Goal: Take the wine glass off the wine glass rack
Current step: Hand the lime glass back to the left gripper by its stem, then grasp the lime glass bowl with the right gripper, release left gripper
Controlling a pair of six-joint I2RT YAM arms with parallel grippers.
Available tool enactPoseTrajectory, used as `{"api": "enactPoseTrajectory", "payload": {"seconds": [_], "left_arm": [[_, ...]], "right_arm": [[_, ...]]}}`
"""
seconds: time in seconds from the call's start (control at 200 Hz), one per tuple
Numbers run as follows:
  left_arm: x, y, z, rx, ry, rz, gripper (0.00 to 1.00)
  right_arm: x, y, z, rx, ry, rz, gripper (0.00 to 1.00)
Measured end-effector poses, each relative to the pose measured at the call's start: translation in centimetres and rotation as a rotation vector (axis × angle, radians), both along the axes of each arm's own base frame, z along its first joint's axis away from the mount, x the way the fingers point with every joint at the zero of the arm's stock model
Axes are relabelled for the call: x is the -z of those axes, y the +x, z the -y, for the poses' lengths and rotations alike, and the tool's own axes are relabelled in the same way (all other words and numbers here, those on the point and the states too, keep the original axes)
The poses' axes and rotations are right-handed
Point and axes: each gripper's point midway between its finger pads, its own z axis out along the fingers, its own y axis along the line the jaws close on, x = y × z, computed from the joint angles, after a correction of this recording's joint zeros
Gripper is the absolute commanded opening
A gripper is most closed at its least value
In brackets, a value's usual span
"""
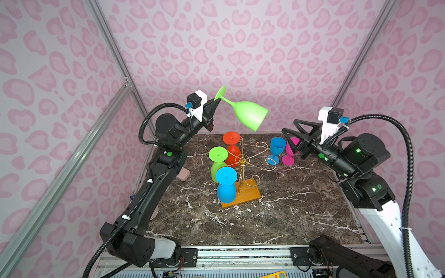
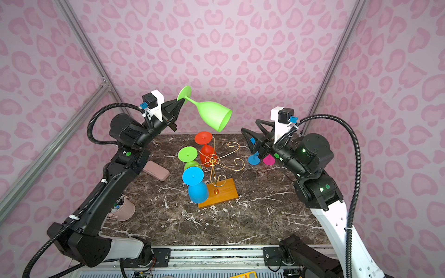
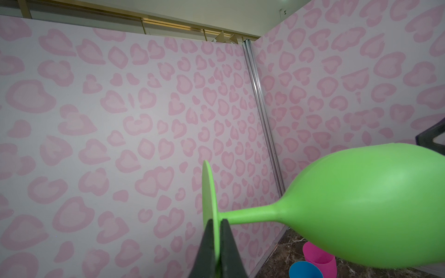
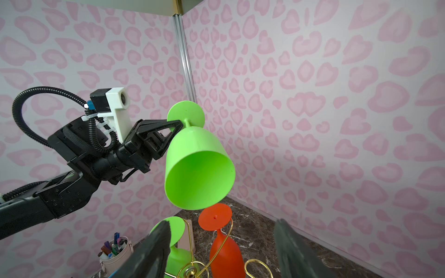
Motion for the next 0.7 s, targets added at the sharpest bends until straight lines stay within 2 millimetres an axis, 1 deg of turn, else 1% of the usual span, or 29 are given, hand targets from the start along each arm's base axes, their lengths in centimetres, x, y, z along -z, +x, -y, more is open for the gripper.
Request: {"api": "enactPoseTrajectory", "payload": {"seconds": [0.095, 0.245, 0.465, 0.58, 0.645, 0.7], "left_arm": [[0.0, -0.1, 0.1, 0.018, -0.022, -0.019, 0.03], [-0.1, -0.4, 0.1, 0.037, -0.040, -0.027, 0.03], [-0.1, -0.9, 0.2, 0.066, -0.056, -0.043, 0.03], [-0.1, -1.1, 0.3, 0.081, -0.055, -0.047, 0.03], [-0.1, -1.2, 0.3, 0.084, -0.060, -0.052, 0.03], [-0.1, -1.2, 0.2, 0.084, -0.065, -0.057, 0.03]], "right_arm": [[0.2, 0.8, -0.9, -0.032, 0.011, -0.010, 0.60], [-0.4, 2.2, -2.2, -0.078, 0.038, -0.003, 0.56], [0.1, 4.9, -3.9, -0.108, 0.056, -0.032, 0.51], [-0.8, 5.7, -4.4, -0.119, 0.073, -0.015, 0.45], [-1.3, 6.0, -4.8, -0.142, 0.084, -0.002, 0.38], [-1.3, 6.3, -5.1, -0.149, 0.092, -0.007, 0.34]]}}
